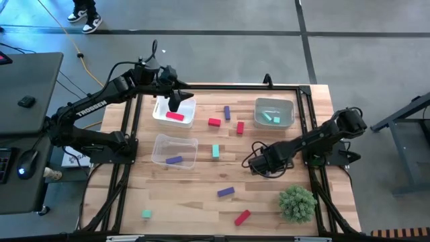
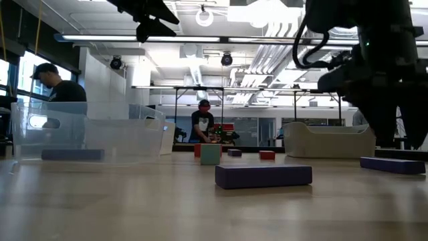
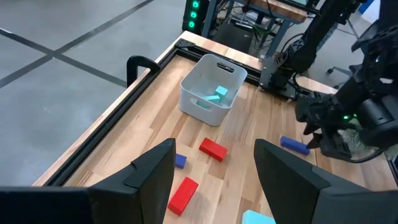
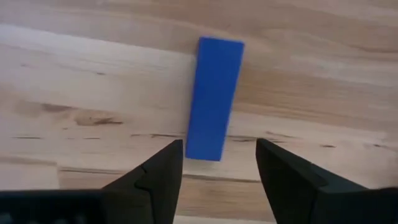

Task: Sort & place blocks by color
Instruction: Put the purple block into the transparent bin

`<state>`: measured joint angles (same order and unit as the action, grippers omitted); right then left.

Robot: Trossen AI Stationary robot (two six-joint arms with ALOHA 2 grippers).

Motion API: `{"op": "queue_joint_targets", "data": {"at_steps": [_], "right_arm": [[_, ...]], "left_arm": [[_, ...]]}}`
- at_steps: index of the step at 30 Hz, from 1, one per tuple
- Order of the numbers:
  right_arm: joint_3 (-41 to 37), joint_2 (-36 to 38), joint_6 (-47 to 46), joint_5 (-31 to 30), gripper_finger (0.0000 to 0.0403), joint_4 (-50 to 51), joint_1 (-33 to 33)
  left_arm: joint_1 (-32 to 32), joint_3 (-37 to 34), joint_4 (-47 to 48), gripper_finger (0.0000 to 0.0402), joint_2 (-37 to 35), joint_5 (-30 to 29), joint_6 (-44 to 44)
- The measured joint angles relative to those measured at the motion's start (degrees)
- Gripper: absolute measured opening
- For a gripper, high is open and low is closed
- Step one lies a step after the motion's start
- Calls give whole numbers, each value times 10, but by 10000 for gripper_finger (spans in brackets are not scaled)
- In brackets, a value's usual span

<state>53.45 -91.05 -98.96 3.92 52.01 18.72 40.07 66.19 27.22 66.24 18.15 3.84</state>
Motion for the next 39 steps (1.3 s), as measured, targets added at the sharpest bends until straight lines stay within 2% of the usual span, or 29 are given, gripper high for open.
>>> {"op": "queue_joint_targets", "data": {"at_steps": [15, 19, 24, 33, 39], "right_arm": [[-80, 0, -18, 8, 187, -110, 0], [-85, 1, -28, 10, 150, -112, 0], [-84, 2, -28, 10, 76, -111, 0], [-52, -1, 15, -11, 74, -116, 0], [-3, -1, 74, -74, 74, -115, -1]], "left_arm": [[0, 0, 0, 209, 0, -1, 1], [0, 0, 0, 209, 0, -1, 4], [0, 0, 0, 209, 0, -1, 4], [0, 0, 0, 209, 0, -1, 35], [0, 0, 0, 209, 0, -1, 75]]}}
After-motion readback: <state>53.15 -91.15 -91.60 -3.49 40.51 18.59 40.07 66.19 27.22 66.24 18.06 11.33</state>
